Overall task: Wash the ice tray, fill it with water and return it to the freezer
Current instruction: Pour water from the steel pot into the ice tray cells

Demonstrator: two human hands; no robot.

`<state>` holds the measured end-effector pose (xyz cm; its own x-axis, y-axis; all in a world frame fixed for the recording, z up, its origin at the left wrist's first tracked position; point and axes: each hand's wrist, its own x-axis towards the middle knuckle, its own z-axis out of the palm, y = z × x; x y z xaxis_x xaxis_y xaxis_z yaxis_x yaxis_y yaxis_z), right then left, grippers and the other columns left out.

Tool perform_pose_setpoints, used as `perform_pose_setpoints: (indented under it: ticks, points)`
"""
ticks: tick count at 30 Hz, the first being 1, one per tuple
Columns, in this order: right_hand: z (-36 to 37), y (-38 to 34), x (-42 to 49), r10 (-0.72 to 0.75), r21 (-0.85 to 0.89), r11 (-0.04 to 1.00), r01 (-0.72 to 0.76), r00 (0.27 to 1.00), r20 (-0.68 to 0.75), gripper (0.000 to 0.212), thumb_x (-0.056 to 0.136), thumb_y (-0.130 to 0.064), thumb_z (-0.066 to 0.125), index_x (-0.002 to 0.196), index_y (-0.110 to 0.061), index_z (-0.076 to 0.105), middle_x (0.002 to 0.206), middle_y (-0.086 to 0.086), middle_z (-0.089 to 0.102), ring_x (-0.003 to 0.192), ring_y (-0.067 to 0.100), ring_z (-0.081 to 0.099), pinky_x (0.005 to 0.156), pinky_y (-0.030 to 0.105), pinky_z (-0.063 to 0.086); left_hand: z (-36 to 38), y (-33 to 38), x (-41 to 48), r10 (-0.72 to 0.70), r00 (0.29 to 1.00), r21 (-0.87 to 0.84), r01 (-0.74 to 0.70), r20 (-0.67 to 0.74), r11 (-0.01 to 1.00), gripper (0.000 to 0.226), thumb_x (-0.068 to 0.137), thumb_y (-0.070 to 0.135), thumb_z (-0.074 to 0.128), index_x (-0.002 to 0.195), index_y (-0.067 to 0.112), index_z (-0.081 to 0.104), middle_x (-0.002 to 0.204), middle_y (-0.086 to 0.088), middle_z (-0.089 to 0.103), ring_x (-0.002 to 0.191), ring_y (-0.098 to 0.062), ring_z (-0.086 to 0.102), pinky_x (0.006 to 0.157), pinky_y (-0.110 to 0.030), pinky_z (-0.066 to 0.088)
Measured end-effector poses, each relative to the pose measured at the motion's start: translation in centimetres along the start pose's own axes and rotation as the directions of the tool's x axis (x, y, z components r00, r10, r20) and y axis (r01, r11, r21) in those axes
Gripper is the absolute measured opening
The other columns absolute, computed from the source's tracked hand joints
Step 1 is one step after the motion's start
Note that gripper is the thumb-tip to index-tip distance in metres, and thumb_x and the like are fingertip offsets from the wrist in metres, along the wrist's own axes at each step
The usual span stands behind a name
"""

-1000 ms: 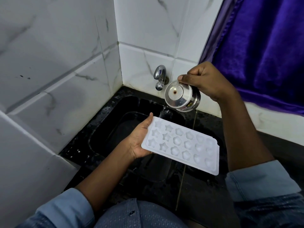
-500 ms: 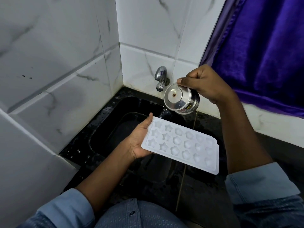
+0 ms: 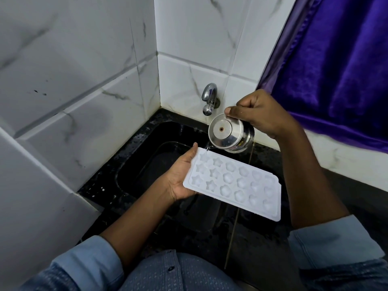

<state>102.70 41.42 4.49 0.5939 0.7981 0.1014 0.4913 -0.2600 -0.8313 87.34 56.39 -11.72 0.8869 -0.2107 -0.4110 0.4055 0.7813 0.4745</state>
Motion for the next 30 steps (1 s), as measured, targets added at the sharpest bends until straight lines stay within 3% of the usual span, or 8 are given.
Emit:
perform_pose_setpoints:
  ticks: [3, 7, 20, 25, 30]
  points:
    - [0.2, -0.3, -0.2, -0.007, 0.005, 1.0, 0.007, 1.0, 0.015, 0.065, 0.086, -0.042, 0.078, 0.064, 0.013, 0.052, 0.058, 0.014, 0.038, 0.055, 0.023, 0.034, 0.057, 0.033, 0.03, -0.1, 0.0, 0.1, 0.012, 1.0, -0.008, -0.012, -0.002, 1.0, 0.08, 0.1, 0.073, 0.045, 0.143, 0.008, 0.062, 0.149, -0.022, 0.059, 0.137, -0.04, 0.057, 0.121, -0.058, 0.036]
    - [0.2, -0.5, -0.2, -0.022, -0.011, 1.0, 0.022, 1.0, 0.011, 0.057, 0.094, -0.027, 0.077, 0.064, 0.014, 0.052, 0.057, 0.012, 0.037, 0.053, 0.021, 0.033, 0.053, 0.028, 0.029, -0.4, 0.1, 0.4, 0.021, 1.0, -0.012, -0.021, 0.018, 1.0, 0.082, 0.099, 0.073, 0.048, 0.151, 0.009, 0.056, 0.153, -0.021, 0.055, 0.143, -0.04, 0.051, 0.123, -0.059, 0.033]
    - [0.0, 0.2, 0.1, -0.019, -0.02, 1.0, 0.019, 1.0, 0.014, 0.057, 0.095, -0.025, 0.076, 0.06, 0.01, 0.047, 0.054, 0.009, 0.035, 0.049, 0.016, 0.033, 0.052, 0.027, 0.03, -1.0, 0.3, 1.0, 0.015, 0.999, -0.006, -0.015, 0.029, 1.0, 0.084, 0.1, 0.073, 0.048, 0.153, 0.008, 0.054, 0.153, -0.022, 0.055, 0.143, -0.041, 0.051, 0.124, -0.06, 0.031]
    - [-0.1, 0.4, 0.0, -0.013, -0.02, 1.0, 0.013, 1.0, -0.006, 0.054, 0.095, -0.026, 0.077, 0.06, 0.008, 0.052, 0.054, 0.01, 0.038, 0.05, 0.017, 0.035, 0.054, 0.028, 0.032, -0.9, 0.4, 1.0, 0.01, 1.0, -0.01, -0.01, 0.029, 1.0, 0.082, 0.1, 0.073, 0.045, 0.145, 0.007, 0.061, 0.15, -0.022, 0.058, 0.137, -0.041, 0.057, 0.12, -0.059, 0.037]
    - [-0.5, 0.7, -0.4, -0.025, -0.012, 1.0, 0.025, 0.999, -0.023, 0.064, 0.087, -0.042, 0.078, 0.068, 0.015, 0.056, 0.06, 0.035, 0.043, 0.055, 0.025, 0.04, 0.057, 0.035, 0.034, -1.2, 0.9, 0.6, 0.024, 1.0, -0.017, -0.024, 0.012, 1.0, 0.082, 0.099, 0.073, 0.047, 0.145, 0.007, 0.061, 0.151, -0.022, 0.057, 0.138, -0.041, 0.056, 0.119, -0.058, 0.039]
